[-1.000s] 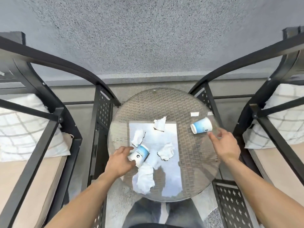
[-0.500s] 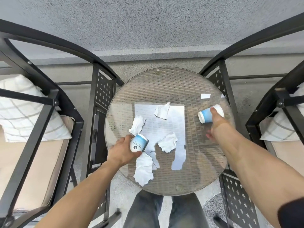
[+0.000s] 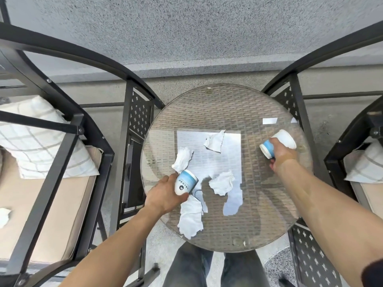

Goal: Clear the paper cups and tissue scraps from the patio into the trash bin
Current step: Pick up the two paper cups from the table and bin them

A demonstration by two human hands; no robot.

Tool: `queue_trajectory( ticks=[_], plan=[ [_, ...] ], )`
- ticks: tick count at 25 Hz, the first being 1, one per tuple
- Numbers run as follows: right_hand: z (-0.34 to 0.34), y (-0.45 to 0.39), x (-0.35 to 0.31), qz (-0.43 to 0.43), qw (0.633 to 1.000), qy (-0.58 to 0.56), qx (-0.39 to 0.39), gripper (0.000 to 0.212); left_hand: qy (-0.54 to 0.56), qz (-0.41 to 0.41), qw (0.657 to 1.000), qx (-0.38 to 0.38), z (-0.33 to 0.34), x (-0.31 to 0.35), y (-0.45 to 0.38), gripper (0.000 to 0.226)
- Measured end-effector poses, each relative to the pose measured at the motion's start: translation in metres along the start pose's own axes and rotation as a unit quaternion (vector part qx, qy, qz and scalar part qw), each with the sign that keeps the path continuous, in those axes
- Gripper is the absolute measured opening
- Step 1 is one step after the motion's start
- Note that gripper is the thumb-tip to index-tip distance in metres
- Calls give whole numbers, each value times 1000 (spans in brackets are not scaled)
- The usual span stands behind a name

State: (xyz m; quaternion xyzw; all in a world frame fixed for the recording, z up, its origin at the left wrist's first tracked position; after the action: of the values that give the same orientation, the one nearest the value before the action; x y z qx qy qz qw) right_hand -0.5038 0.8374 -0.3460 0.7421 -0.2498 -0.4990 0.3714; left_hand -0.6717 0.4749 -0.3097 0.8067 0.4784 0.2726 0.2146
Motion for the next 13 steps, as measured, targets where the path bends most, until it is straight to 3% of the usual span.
queue_trajectory(
  ticks=[4,10,13],
  plan=[
    [-2,23,-12,-131,986,102,-29,73,35,16,999,5,-14,9,7,72],
    [1,109,-35,-292,938,166,-92,60,123,46,991,22,-59,26,30,87],
    [7,154,-39,-338,913,183,-138,58,150,78,984,59,-81,33,44,76]
  ],
)
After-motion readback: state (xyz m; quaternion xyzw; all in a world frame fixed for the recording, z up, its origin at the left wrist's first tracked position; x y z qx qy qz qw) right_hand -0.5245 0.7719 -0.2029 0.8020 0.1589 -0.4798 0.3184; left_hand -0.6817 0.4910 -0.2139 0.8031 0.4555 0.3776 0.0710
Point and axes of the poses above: each hand's wrist, its own y-axis away from the middle knuckle, its own z-axis out of the palm, x = y × z, the point moved 9 cm from there along -y, towards the middle knuckle, and after that the axes turned 4 degrees about -x, right-handed, at the moved point
